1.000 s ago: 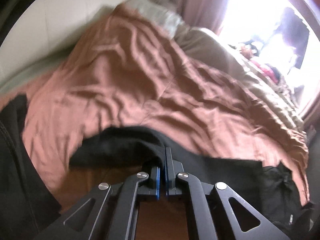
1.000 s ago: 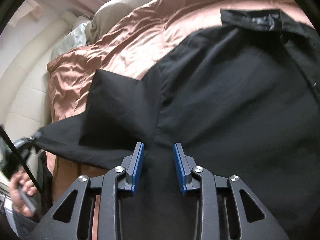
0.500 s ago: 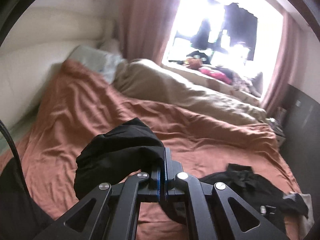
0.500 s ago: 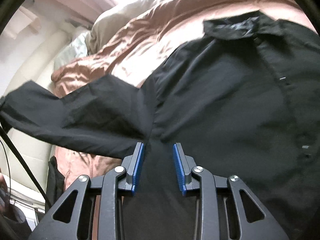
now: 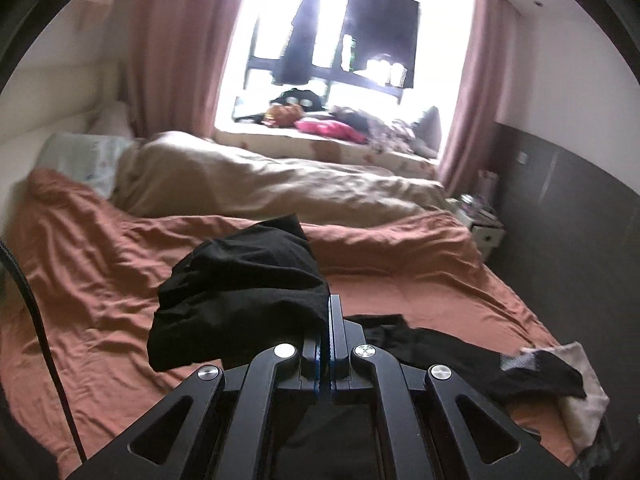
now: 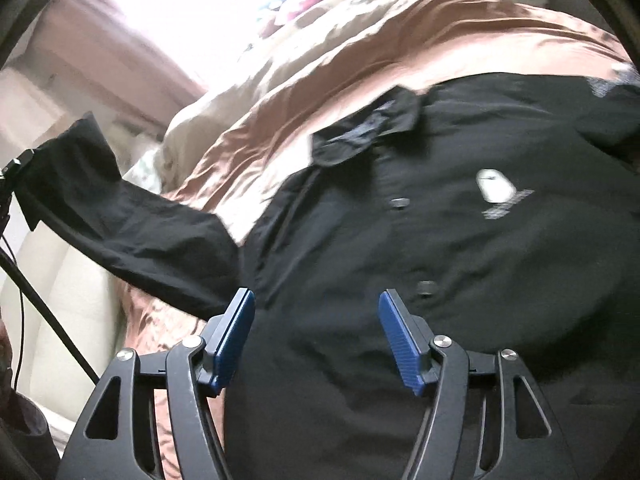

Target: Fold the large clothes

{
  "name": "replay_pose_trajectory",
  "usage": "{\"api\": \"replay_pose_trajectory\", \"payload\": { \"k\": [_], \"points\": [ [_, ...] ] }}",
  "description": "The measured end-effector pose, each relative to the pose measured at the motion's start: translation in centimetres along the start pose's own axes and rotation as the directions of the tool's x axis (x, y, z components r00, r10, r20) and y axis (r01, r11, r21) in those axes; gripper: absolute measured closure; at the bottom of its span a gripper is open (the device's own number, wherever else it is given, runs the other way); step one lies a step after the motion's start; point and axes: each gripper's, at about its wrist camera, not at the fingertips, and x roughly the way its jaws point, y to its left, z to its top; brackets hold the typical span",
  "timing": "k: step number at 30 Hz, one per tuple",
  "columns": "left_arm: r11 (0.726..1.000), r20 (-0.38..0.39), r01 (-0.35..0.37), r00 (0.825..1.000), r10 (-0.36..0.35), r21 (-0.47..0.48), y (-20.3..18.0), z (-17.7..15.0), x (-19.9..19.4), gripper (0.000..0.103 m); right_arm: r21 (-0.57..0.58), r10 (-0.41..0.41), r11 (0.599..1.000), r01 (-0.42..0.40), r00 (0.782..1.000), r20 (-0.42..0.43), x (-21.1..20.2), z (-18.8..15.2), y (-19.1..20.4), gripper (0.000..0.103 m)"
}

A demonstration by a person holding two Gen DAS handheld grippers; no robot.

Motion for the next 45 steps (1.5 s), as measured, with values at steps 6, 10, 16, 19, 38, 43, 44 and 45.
{"api": "replay_pose_trajectory", "payload": {
  "k": [6, 10, 16, 19, 38, 43, 44, 45],
  "points": [
    [0.996, -0.082, 0.083, 0.993, -0.08, 0.033, -5.4, -1.3, 4.6, 0.101, 0.114, -0.009, 0.993, 0.002, 0.998, 0.06, -2.0, 1.7, -3.8, 0.04],
    [0.985, -0.166, 0.171, 0.972, -0.164, 0.027, -8.2, -3.2, 7.9, 0.101, 0.156, -0.034, 0.987, 0.024, 0.997, 0.067, -2.4, 2.4, -5.4, 0.04],
    [0.957, -0.341, 0.268, 0.915, -0.216, 0.113, -12.8, -7.4, 11.0, 0.022, 0.199, -0.023, 0.98, 0.008, 0.997, 0.072, -4.0, 3.7, -7.3, 0.04],
    [0.958, -0.333, 0.247, 0.924, -0.188, 0.143, -12.6, -8.5, 9.9, 0.021, 0.204, -0.028, 0.979, 0.011, 0.996, 0.084, -5.0, 4.4, -8.2, 0.04],
    [0.987, -0.312, -0.159, 0.94, 0.139, -0.038, 2.5, -16.1, 6.7, 0.034, -0.255, -0.224, 0.942, 0.219, 0.974, 0.01, 1.8, 4.9, -0.3, 0.04],
    [0.971, -0.343, -0.213, 0.925, 0.163, -0.112, 5.7, -19.0, 8.5, 0.042, -0.39, -0.316, 0.874, 0.291, 0.949, -0.002, 4.9, 3.7, 1.3, 0.04],
    [0.968, -0.359, -0.232, 0.915, 0.182, -0.1, 6.1, -19.4, 9.1, 0.044, -0.418, -0.339, 0.855, 0.307, 0.941, -0.002, 5.6, 3.5, 1.5, 0.04],
    [0.968, -0.376, -0.237, 0.907, 0.19, -0.083, 6.3, -19.9, 9.8, 0.049, -0.441, -0.359, 0.837, 0.322, 0.933, 0.0, 6.1, 3.2, 1.7, 0.04]
  ]
}}
